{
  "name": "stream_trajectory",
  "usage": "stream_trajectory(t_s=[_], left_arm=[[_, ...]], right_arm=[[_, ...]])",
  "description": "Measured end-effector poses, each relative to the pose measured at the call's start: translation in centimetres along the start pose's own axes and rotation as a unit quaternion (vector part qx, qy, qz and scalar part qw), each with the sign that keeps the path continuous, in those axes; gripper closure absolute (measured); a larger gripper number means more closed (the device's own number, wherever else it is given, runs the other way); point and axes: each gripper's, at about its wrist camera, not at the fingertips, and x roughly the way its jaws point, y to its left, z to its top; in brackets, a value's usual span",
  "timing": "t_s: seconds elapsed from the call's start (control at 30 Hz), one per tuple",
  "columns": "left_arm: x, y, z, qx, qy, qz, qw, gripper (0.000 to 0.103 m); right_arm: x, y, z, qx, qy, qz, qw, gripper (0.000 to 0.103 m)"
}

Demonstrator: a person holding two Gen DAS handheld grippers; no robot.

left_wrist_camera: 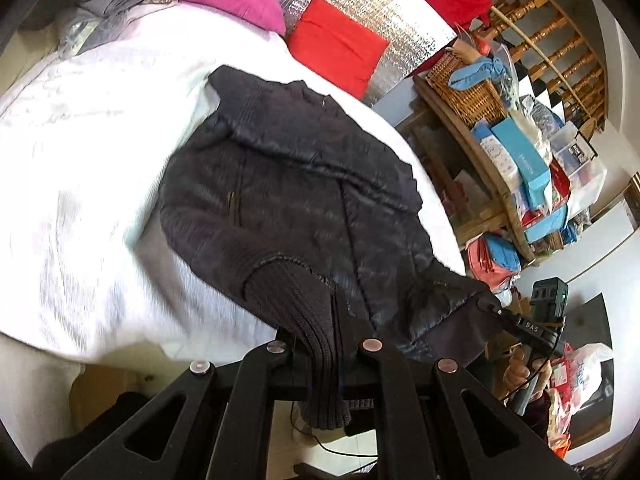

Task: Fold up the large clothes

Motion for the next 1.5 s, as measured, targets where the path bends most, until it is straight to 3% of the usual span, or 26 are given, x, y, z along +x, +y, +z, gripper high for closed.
stream_trajectory(t_s=[0.5, 0.87, 1.5], left_arm=[[-1.1, -0.2, 7.7, -0.013, -0.042, 0.000, 0.9990, 0.094], [0.1, -0.1, 12.4, -0.020, -0.049, 0.013, 0.9985, 0.094], [5.6, 0.6, 23.4, -0.016, -0.034, 0.040, 0.9985, 0.094]], right_arm=[[-1.3, 0.7, 7.6, -0.011, -0.065, -0.004, 0.998, 0.089], [-0.9, 0.3, 13.0, -0.012, -0.090, -0.015, 0.996, 0.089], [4.5, -2.6, 24.6, 0.009, -0.114, -0.026, 0.993, 0.089]])
